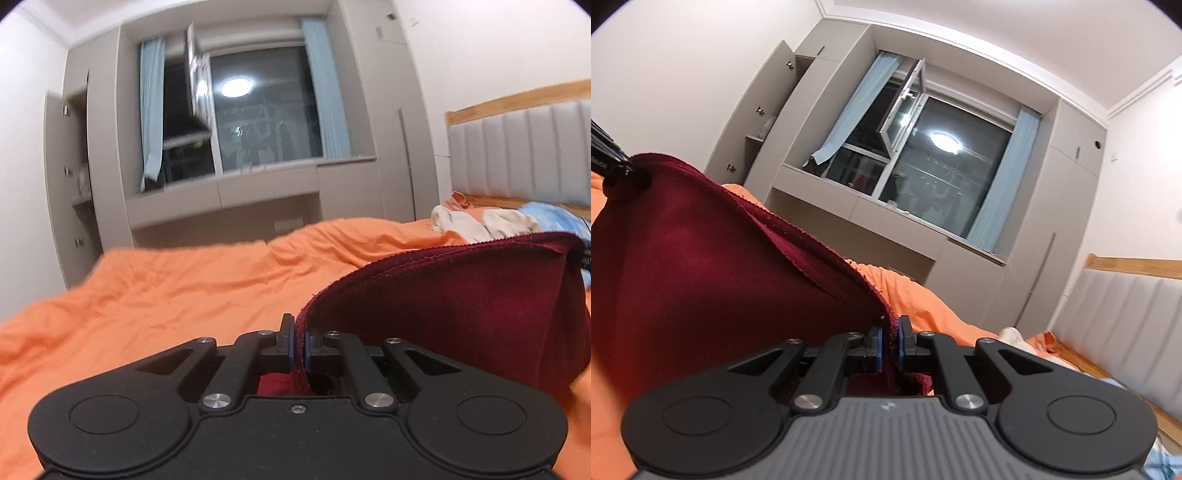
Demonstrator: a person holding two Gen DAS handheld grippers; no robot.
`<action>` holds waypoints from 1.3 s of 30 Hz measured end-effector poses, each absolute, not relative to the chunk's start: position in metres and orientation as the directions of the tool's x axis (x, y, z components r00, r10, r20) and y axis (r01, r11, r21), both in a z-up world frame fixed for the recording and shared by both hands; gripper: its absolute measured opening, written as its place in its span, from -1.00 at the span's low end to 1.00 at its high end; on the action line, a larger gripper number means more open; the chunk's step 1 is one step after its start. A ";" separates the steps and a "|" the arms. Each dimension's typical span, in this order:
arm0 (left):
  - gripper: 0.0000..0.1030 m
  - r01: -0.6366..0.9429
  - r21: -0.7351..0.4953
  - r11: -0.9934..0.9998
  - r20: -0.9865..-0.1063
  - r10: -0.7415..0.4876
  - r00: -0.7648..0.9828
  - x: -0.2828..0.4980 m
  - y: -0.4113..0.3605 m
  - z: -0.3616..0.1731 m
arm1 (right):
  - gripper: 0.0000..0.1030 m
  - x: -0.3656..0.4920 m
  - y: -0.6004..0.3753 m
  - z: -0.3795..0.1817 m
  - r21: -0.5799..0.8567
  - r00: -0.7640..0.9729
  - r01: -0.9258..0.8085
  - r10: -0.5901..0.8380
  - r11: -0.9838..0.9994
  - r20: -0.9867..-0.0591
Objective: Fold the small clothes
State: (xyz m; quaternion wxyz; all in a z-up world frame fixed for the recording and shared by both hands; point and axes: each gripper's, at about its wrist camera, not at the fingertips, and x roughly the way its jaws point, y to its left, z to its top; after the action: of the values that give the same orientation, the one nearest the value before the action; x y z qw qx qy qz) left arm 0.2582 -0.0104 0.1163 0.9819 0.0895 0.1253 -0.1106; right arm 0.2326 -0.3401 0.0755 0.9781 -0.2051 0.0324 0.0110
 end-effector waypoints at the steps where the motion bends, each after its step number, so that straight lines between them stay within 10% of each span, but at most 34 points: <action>1: -0.89 0.239 0.121 0.964 -0.291 -0.196 0.937 0.280 -0.011 0.114 | -0.83 0.254 -0.341 0.071 -0.409 0.997 -0.041 0.009 0.912 -0.081; 26: -0.84 0.188 -0.031 0.982 -0.622 -0.166 0.765 0.500 -0.003 0.009 | -0.79 0.451 -0.345 -0.022 -0.301 0.891 -0.168 0.014 0.939 -0.454; 32: -0.50 0.167 -0.005 0.986 -0.638 -0.131 0.759 0.501 -0.012 0.007 | 0.31 0.446 -0.349 -0.023 -0.286 0.894 -0.132 -0.011 0.949 -0.449; 36: 0.81 0.192 0.002 0.981 -0.639 -0.147 0.755 0.497 -0.015 0.015 | 0.75 0.443 -0.353 -0.015 -0.292 0.896 -0.126 -0.018 0.948 -0.444; 39: 0.87 0.205 -0.011 0.979 -0.628 -0.166 0.760 0.490 -0.012 0.022 | 1.00 0.435 -0.358 -0.007 -0.310 0.906 -0.101 -0.041 0.945 -0.421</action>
State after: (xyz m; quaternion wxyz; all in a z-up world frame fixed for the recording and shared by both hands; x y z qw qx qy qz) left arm 0.4899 -0.0120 0.0220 0.9376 0.0293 0.3320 -0.0991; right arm 0.4349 -0.3583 -0.0067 0.9623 -0.1645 0.2159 0.0154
